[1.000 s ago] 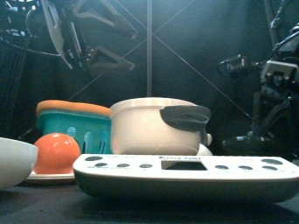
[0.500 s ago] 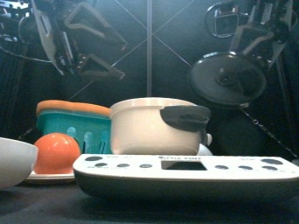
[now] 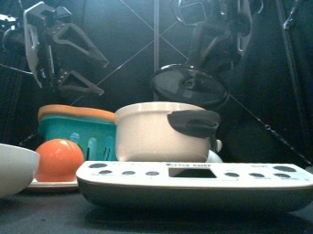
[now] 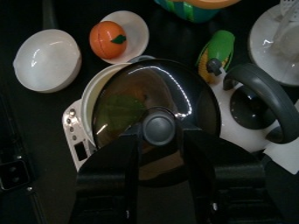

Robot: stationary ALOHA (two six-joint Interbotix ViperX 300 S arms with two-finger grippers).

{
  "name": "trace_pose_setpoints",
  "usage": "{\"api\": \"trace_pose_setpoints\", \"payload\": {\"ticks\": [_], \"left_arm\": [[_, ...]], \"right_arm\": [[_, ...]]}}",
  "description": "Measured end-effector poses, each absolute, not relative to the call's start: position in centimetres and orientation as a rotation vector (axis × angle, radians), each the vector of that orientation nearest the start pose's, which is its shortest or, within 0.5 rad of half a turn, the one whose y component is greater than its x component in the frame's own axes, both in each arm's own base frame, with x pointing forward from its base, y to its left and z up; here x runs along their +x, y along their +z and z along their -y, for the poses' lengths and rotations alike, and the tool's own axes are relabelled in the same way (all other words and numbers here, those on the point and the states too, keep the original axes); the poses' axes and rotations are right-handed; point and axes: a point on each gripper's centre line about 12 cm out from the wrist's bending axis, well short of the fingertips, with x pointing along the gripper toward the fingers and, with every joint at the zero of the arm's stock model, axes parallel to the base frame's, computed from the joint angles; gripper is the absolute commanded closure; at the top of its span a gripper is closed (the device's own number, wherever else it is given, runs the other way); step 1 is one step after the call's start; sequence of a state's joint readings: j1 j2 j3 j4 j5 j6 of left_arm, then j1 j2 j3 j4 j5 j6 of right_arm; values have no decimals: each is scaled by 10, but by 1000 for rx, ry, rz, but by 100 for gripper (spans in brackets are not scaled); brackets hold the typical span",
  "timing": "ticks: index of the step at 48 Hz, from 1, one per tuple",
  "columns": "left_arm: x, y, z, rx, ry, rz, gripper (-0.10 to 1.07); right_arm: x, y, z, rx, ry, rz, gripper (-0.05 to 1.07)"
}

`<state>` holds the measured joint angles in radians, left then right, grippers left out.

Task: Place pot lid on pot

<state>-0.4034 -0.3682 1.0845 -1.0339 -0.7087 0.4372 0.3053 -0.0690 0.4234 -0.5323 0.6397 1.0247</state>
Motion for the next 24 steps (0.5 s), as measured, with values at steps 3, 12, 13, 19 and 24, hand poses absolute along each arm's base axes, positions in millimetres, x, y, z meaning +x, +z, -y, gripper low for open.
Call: {"api": "trace_pose_setpoints", "payload": {"ticks": [3, 12, 13, 19, 24], "left_arm": [[272, 203, 44, -319, 245, -214, -4], [272, 203, 44, -321, 244, -213, -4], [271, 204, 45, -321, 242, -212, -4], [271, 203, 45, -320, 241, -213, -4], [271, 203, 46, -321, 236, -214, -4]], "right_arm": [[388, 232, -86, 256, -250, -876, 53], [401, 218, -92, 195, -229, -1000, 53], [403, 218, -93, 186, -222, -1007, 53], [413, 220, -97, 157, -205, -1019, 53], [419, 222, -97, 147, -215, -1029, 53]]}}
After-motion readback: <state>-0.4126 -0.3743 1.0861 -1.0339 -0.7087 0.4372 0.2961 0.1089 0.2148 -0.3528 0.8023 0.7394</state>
